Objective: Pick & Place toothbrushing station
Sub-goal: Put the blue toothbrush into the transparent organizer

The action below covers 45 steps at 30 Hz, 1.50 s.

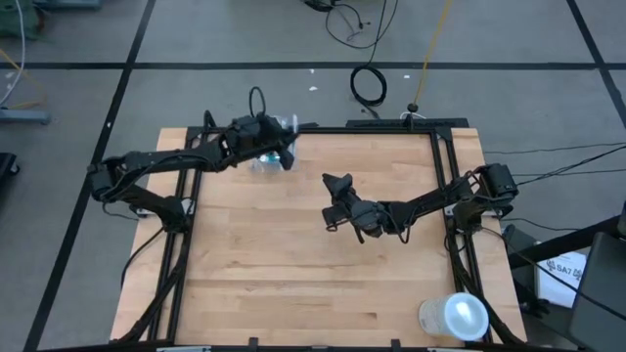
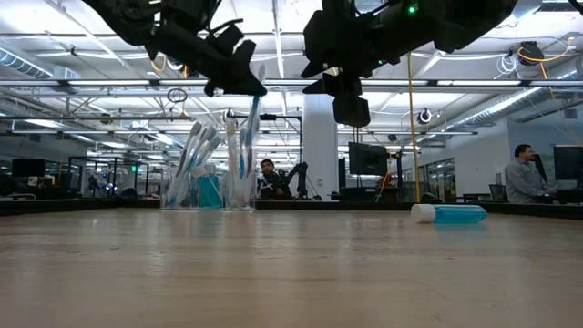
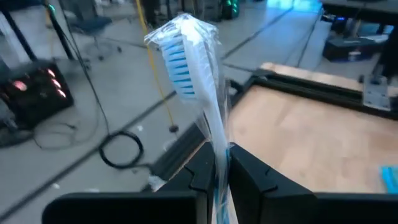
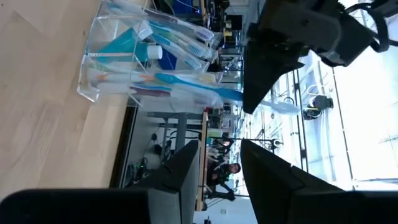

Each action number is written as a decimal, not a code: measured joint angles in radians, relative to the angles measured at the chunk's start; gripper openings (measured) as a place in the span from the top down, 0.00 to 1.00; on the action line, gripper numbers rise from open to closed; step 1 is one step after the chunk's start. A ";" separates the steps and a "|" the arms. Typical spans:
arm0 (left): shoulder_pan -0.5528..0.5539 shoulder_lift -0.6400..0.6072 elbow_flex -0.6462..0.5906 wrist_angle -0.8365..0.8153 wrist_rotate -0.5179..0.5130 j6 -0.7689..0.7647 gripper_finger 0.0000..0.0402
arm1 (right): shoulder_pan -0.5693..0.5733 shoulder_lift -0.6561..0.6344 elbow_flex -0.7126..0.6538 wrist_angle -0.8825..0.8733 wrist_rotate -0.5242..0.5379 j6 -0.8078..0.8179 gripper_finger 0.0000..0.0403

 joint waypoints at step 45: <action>-0.087 0.318 -0.152 0.360 -0.412 0.124 0.72 | -0.079 0.000 0.000 -0.075 -0.079 0.312 0.73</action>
